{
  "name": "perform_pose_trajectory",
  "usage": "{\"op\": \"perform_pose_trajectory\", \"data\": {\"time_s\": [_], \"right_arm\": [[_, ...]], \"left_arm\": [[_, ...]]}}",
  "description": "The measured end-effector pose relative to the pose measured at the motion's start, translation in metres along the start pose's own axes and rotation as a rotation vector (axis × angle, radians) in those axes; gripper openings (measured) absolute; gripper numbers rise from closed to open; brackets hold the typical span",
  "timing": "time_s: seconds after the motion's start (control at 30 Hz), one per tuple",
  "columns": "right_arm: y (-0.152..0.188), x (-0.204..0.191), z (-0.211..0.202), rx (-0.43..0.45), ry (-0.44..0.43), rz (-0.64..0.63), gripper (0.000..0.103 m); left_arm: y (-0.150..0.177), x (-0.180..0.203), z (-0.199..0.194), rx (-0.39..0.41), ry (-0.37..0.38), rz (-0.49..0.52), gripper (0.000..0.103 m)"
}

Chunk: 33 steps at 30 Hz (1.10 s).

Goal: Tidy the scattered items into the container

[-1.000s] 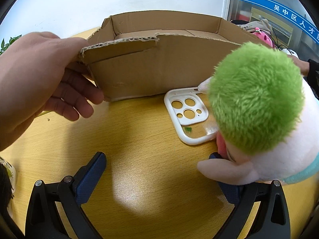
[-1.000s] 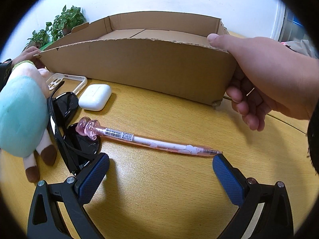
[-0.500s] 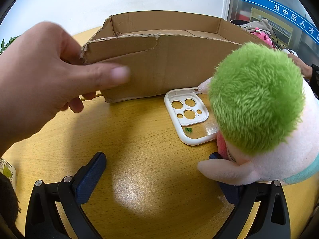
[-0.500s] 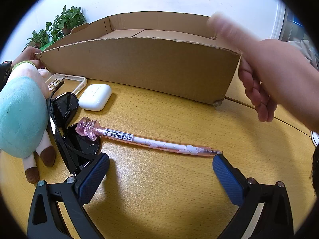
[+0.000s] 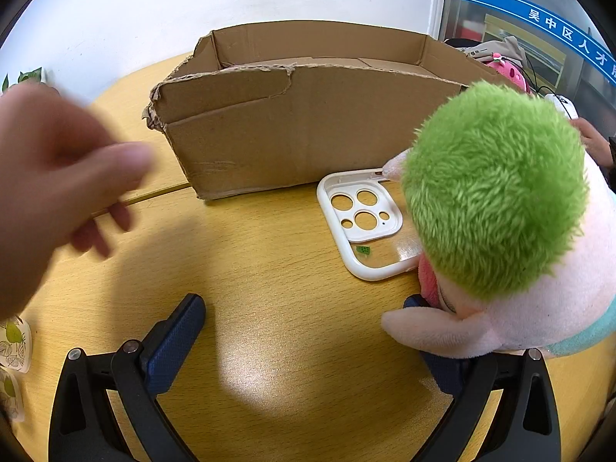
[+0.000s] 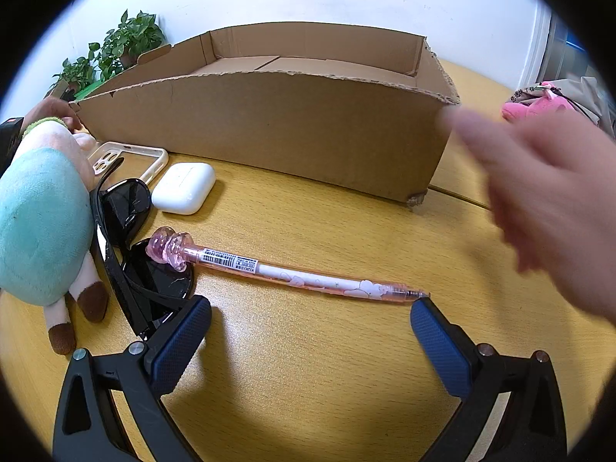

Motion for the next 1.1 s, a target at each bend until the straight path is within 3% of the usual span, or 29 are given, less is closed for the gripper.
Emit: {"op": "perform_pose_trajectory", "data": {"time_s": [1.1], "right_arm": [[0.0039,-0.0006,0.0084,0.000,0.025,0.036,0.103]], "left_arm": [[-0.0031,0.0021,0.0013,0.001,-0.011,-0.016,0.103]]}}
Point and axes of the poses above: each gripper's, at about its wrist camera, not at the fingertips, and z roughly the way its jaws point, x to its right, y to its underside, the point moved 10 cm from there along z, roughly the way its jaws point, and after that the axes turned 2 degrees about -z, right-handed, at the moved point
